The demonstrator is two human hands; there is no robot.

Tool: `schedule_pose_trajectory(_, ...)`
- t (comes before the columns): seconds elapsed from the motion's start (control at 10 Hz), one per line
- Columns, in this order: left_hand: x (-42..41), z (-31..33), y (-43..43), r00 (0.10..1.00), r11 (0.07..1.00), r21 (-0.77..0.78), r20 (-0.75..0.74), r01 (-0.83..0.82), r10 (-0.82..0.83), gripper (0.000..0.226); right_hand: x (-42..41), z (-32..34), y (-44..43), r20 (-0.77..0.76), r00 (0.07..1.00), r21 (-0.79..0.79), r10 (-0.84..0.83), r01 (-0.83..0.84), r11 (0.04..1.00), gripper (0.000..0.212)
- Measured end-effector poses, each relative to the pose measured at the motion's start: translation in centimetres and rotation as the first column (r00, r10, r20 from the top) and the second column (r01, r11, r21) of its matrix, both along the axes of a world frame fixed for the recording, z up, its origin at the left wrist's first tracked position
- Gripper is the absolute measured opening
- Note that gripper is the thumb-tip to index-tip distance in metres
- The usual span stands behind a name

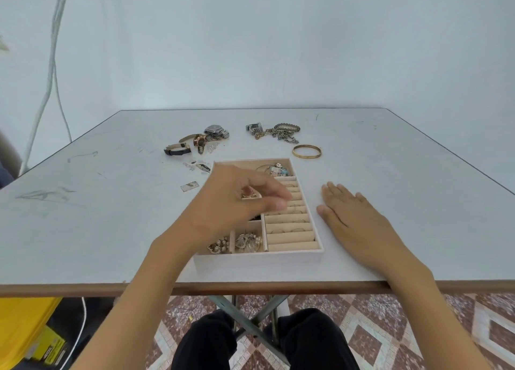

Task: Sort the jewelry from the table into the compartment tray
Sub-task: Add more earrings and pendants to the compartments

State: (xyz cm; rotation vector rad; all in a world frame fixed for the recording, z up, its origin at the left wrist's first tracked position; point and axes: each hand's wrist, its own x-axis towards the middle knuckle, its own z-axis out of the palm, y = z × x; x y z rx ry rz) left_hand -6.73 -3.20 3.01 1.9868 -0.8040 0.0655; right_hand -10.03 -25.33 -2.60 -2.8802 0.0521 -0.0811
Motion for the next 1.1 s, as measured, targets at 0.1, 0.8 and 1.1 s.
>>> schedule_pose_trajectory(0.1, -1.0, 0.0, -1.0, 0.997, 0.988, 0.137, 0.001, 0.078, -0.079, 0.007, 0.2, -0.1, 0.0, -0.026, 1.0, -0.041, -0.007, 0.006, 0.999, 0.057)
schedule_pose_trajectory(0.8, -1.1, -1.1, -2.5, 0.907, 0.904, 0.409, 0.323, 0.122, -0.268, 0.006, 0.0, 0.0, 0.0, -0.006, 1.0, -0.025, -0.006, 0.006, 1.0, 0.056)
schedule_pose_trajectory(1.1, -0.8, -1.6, -2.1, 0.889, 0.901, 0.421, 0.367, 0.106, -0.275, 0.009, 0.0, 0.0, 0.0, -0.003, 1.0, -0.012, -0.012, 0.012, 1.0, 0.056)
